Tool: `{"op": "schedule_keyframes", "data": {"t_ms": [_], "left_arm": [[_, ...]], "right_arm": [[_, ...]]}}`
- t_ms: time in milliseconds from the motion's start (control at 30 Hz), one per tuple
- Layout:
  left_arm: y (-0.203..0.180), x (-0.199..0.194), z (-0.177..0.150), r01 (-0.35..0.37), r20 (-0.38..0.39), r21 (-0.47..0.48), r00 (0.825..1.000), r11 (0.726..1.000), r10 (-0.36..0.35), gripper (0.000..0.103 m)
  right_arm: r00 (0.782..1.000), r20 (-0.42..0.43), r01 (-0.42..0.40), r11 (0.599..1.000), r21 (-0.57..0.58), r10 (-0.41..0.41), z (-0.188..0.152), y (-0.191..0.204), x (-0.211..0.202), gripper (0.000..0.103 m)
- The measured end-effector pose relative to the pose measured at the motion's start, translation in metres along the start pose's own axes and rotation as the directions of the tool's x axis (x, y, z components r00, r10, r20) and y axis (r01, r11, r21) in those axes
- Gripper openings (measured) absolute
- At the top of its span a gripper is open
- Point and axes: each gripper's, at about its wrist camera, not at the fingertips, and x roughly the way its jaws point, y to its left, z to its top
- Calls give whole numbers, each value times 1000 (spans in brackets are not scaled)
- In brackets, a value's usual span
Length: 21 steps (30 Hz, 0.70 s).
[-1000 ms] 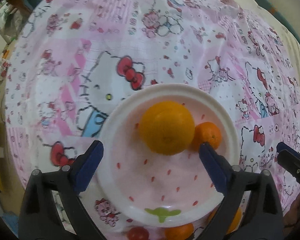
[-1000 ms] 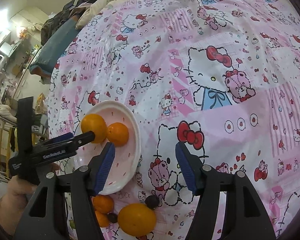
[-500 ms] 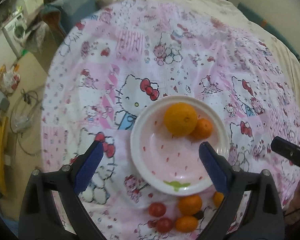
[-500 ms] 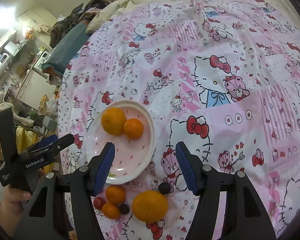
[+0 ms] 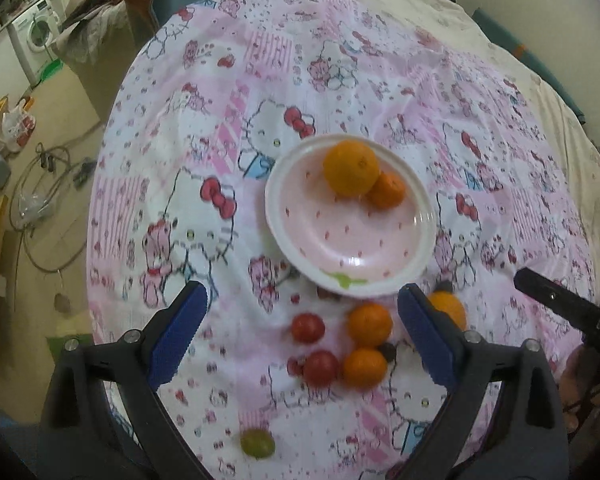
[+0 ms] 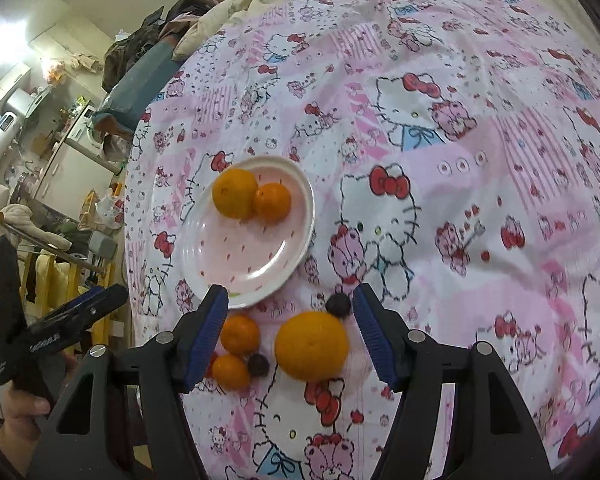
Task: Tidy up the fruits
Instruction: 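Lower the right tool onto another large orange and close on it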
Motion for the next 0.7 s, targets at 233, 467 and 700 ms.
{"op": "schedule_keyframes", "data": {"t_ms": [233,467,700], "left_arm": [[-5,-1,-19,-17,-32,15,999,1000,18,95],[-2,8,-23,-25,-50,-14,998,1000,24,95],[13,10,-20,-25,-48,-85,999,996,21,95]], "right_arm": [[998,-39,43,999,23,-42,-19,-7,9,77],[992,-114,65,996,54,-58,-29,-18,34,78],[984,-167,68,994,82,-54,-30,-24,57,78]]}}
